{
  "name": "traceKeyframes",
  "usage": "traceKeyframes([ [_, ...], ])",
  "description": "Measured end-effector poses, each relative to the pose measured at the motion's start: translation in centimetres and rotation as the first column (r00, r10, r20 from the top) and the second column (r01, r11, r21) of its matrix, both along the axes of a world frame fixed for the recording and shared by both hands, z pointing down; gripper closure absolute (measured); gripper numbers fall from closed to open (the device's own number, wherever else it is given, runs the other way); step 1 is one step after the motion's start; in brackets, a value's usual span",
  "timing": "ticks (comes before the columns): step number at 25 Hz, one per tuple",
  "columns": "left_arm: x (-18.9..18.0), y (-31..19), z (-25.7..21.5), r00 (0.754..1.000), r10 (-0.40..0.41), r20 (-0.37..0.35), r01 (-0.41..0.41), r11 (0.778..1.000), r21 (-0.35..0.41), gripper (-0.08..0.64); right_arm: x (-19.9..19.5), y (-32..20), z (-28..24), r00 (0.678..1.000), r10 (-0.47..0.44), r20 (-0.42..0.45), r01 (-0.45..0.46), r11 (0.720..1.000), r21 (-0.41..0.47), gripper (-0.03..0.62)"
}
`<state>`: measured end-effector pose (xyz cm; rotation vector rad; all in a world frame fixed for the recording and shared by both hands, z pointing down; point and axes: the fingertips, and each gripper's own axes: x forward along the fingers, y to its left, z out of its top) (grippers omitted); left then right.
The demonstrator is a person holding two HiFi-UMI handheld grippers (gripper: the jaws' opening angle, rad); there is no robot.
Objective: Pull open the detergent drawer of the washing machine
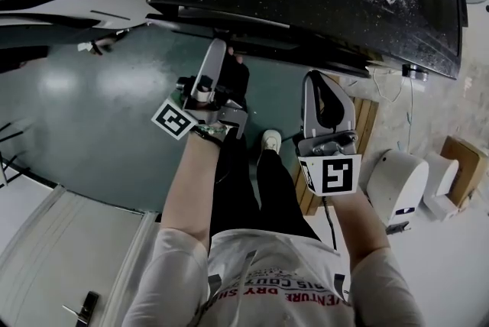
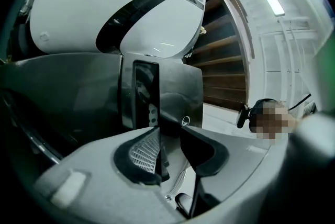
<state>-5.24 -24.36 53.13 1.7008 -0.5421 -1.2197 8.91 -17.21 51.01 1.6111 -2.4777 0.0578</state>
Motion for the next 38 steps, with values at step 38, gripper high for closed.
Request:
traceKeyframes([
  [38, -1.7, 9.5, -0.1, 0.999, 0.010, 0.038, -0.008, 0.999, -0.054, 0.426, -1.1, 4.5, -1.1, 0.999, -0.010, -0.046, 0.012, 0.999, 0.041, 0.592],
])
